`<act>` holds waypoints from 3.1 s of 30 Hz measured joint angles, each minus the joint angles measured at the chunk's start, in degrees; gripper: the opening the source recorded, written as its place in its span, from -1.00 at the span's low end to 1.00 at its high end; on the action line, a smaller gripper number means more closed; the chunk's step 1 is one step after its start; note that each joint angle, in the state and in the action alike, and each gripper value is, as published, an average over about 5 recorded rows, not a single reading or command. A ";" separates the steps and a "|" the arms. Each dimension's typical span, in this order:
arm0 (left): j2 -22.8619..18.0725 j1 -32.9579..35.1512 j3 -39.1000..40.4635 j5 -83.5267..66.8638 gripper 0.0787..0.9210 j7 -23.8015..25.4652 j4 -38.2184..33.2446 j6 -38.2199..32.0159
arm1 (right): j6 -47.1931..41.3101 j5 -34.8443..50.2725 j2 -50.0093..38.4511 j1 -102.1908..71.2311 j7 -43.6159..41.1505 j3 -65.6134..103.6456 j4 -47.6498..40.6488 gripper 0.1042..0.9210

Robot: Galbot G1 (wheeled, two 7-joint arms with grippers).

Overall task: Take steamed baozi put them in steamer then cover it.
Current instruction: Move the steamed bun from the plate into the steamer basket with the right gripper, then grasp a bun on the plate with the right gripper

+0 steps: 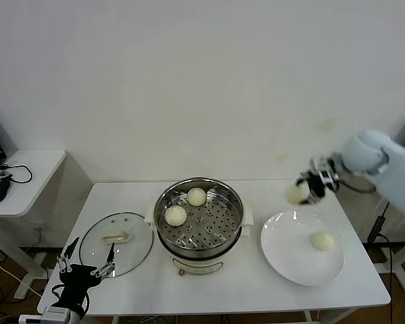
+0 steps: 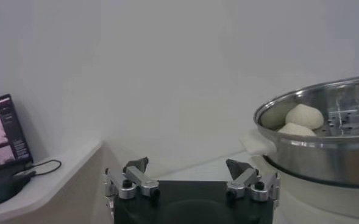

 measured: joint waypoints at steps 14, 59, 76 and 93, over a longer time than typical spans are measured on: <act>-0.94 0.55 -1.26 0.11 0.77 0.00 -0.62 -0.01 | 1.11 7.59 14.74 10.78 4.98 -11.86 3.17 0.24; -1.52 0.29 -2.76 0.07 0.77 -0.01 -0.86 -0.10 | 21.60 -3.63 27.57 11.17 9.61 -25.27 5.43 0.76; 0.65 -1.05 -1.91 -0.47 0.77 0.09 -0.10 -0.07 | 8.63 4.89 12.64 16.71 3.80 -19.20 7.96 0.76; 2.60 -2.26 -0.67 -0.51 0.77 0.24 1.28 0.22 | 6.04 -7.11 -9.05 -7.12 1.42 -0.83 5.82 0.76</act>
